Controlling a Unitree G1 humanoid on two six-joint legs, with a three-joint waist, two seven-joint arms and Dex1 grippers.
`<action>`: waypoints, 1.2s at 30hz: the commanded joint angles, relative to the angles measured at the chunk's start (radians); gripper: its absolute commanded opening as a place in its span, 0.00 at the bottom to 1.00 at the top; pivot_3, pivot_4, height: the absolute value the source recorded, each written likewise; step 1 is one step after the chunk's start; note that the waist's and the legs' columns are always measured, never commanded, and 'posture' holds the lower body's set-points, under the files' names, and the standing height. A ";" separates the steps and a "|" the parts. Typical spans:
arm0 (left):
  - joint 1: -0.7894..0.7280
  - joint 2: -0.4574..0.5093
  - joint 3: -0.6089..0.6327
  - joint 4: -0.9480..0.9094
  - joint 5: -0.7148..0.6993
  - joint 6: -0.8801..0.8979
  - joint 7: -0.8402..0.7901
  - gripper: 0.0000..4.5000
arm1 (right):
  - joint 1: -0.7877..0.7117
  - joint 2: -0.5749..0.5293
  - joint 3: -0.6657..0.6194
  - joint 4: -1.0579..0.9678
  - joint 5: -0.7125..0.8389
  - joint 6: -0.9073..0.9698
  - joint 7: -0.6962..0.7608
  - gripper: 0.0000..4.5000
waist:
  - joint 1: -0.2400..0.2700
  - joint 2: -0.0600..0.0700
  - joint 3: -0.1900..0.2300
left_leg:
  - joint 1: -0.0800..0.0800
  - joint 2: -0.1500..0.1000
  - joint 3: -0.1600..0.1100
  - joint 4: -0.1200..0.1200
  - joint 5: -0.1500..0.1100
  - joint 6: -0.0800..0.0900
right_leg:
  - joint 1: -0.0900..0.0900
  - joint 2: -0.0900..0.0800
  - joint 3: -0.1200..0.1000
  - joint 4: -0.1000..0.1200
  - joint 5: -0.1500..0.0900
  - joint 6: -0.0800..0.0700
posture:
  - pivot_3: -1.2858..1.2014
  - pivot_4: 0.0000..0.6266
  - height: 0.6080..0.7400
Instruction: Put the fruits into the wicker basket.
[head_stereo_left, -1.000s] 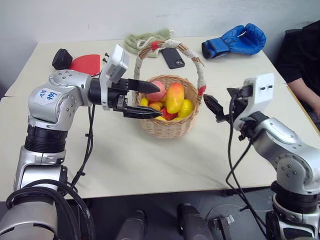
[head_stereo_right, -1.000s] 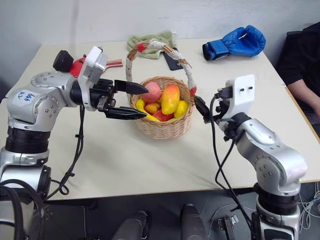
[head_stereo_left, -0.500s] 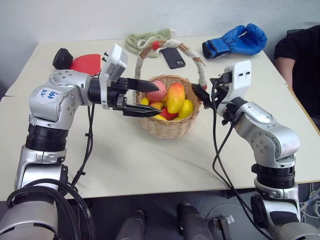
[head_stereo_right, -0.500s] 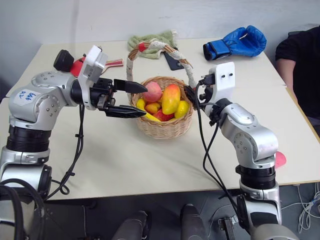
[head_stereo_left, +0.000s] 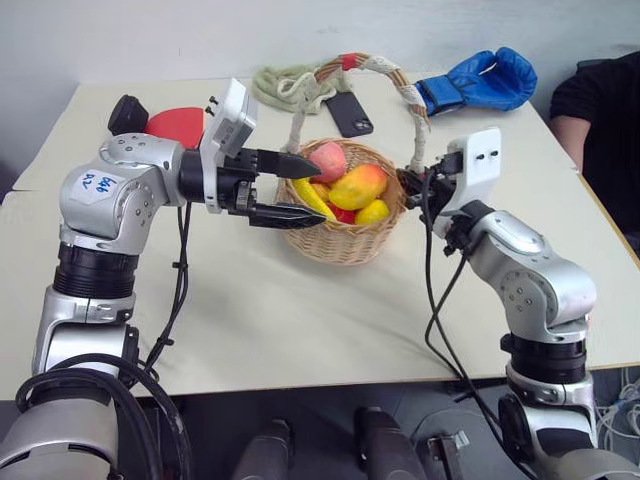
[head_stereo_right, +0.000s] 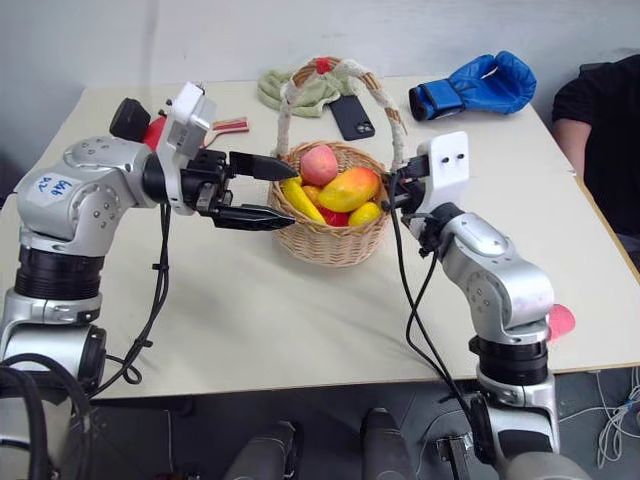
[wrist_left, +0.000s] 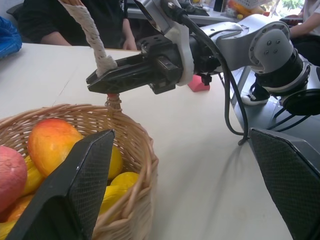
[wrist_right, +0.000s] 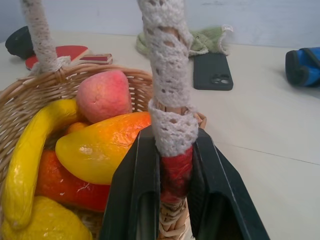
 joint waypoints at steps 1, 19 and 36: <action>-0.039 -0.019 0.029 0.008 -0.009 -0.021 -0.002 1.00 | 0.038 -0.156 -0.188 -0.104 -0.038 -0.008 0.004 0.07 | 0.011 0.000 0.000 | -0.001 -0.001 -0.001 0.001 0.000 0.001 | 0.000 -0.001 -0.001 -0.001 0.000 0.000 | 0.52 0.24 1.00; -0.093 -0.148 0.039 0.088 -0.015 -0.035 0.025 1.00 | 0.294 -0.212 -0.477 -0.068 -0.082 0.012 -0.025 0.37 | -0.002 0.000 0.000 | 0.005 0.001 0.016 0.000 0.000 0.002 | 0.000 0.001 0.008 0.000 0.001 0.002 | 0.52 0.24 1.00; -0.046 -0.083 0.069 0.120 -0.023 -0.068 -0.067 1.00 | 0.746 -0.473 -1.330 -0.482 0.546 0.648 0.418 0.99 | 0.029 0.001 0.000 | 0.004 0.001 0.016 0.000 -0.002 0.006 | 0.003 0.002 0.008 -0.005 0.002 0.003 | 0.52 0.24 1.00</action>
